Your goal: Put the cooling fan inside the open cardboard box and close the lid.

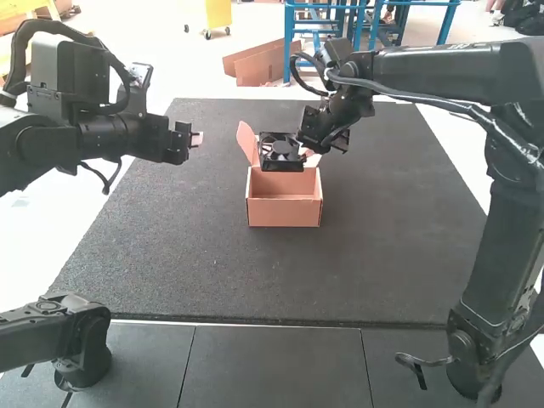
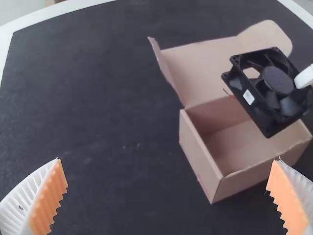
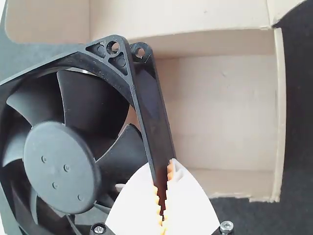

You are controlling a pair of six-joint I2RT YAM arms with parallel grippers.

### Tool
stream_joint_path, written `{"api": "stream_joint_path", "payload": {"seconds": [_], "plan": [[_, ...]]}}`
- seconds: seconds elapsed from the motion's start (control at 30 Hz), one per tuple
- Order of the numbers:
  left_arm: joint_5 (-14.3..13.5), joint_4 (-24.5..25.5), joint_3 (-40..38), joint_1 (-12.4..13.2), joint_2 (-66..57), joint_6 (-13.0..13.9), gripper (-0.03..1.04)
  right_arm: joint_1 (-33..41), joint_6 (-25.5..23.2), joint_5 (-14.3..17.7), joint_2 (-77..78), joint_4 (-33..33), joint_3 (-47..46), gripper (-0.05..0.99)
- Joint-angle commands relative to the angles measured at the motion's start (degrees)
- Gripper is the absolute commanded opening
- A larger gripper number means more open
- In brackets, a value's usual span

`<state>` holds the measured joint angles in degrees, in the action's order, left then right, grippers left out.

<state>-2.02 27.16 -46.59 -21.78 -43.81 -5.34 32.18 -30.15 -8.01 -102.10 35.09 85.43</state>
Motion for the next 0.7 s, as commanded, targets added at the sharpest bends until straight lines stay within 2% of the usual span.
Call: {"api": "stream_joint_path", "payload": {"seconds": [0.0,0.67], "plan": [[0.4,-0.5,0.0,-0.5,0.8,-0.6,0.97,0.3,-1.4,1.4,-0.9,-1.3,2.9,-0.02],[0.4,-0.6,0.0,-0.3,0.8,-1.6,0.97,0.2,-0.3,3.8,-10.2,-4.2,0.5,-0.02]]}}
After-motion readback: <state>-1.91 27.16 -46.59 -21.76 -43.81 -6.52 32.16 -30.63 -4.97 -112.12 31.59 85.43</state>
